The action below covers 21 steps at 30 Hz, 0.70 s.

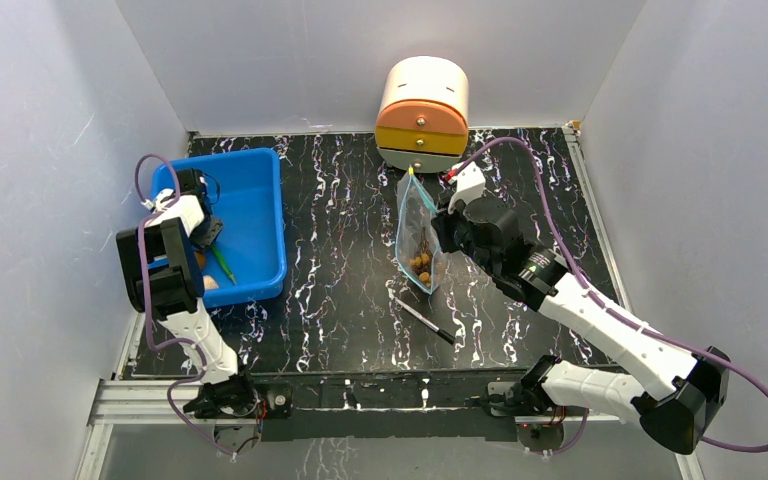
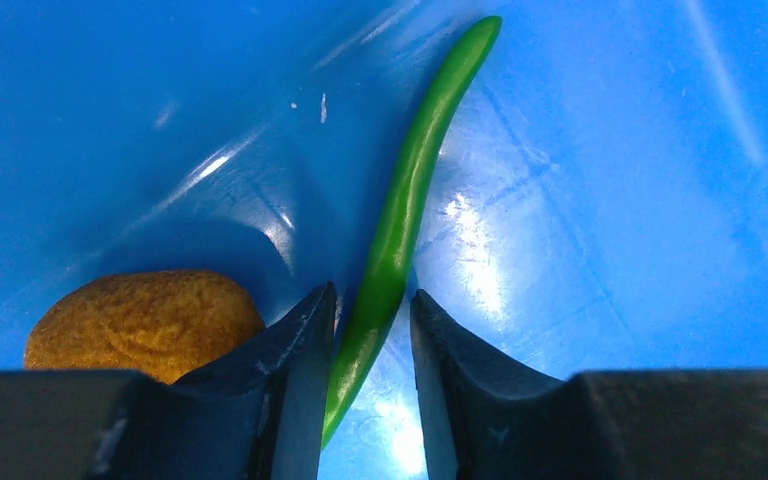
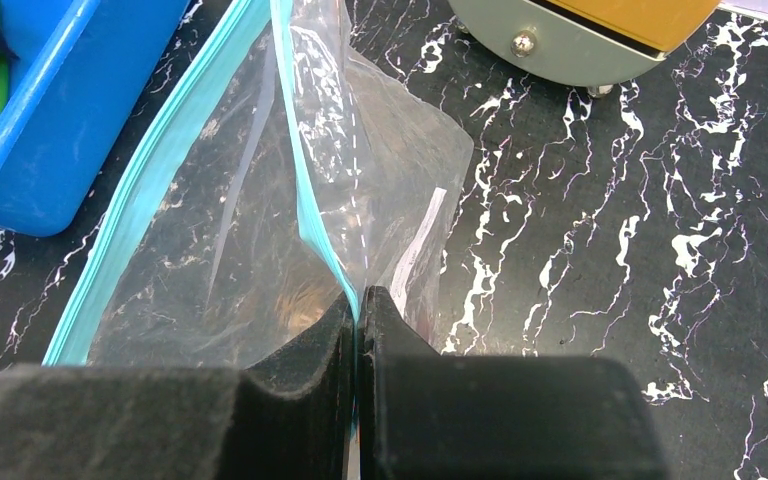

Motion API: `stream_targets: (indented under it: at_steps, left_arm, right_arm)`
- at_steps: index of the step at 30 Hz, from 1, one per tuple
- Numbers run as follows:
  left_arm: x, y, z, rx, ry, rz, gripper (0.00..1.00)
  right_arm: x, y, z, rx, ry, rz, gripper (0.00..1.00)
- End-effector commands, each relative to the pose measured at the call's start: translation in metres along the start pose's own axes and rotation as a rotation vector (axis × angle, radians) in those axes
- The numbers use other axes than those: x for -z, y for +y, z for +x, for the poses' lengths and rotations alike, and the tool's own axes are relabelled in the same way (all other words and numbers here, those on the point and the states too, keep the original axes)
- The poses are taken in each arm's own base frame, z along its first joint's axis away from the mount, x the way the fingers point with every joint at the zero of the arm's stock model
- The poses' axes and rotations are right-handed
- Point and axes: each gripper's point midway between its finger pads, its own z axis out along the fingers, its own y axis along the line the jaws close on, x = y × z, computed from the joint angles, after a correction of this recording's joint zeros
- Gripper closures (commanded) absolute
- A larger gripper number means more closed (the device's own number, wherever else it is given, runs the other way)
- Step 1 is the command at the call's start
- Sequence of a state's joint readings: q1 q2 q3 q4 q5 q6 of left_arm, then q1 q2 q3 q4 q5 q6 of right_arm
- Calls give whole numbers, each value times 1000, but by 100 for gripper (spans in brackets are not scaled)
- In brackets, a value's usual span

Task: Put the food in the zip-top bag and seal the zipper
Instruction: Pick up the fake vegetable from the bin.

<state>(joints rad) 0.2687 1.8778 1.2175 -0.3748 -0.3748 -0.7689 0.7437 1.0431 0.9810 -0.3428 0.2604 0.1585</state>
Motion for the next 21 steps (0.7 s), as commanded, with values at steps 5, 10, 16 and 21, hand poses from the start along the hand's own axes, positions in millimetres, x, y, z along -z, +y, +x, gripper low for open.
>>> stream_targets:
  at_steps: [5, 10, 16, 21]
  left_arm:
    - [-3, -4, 4, 22, 32, 25, 86]
    - [12, -12, -6, 25, 13, 83, 100]
    - [45, -20, -24, 45, -40, 177, 100]
    - [73, -20, -35, 47, -92, 252, 100]
  right_arm:
    - [2, -1, -25, -12, -71, 7, 100]
    - [2, -2, -26, -14, -70, 12, 100]
    - [7, -2, -19, -61, -70, 9, 100]
    - [11, 3, -19, -117, -68, -11, 100]
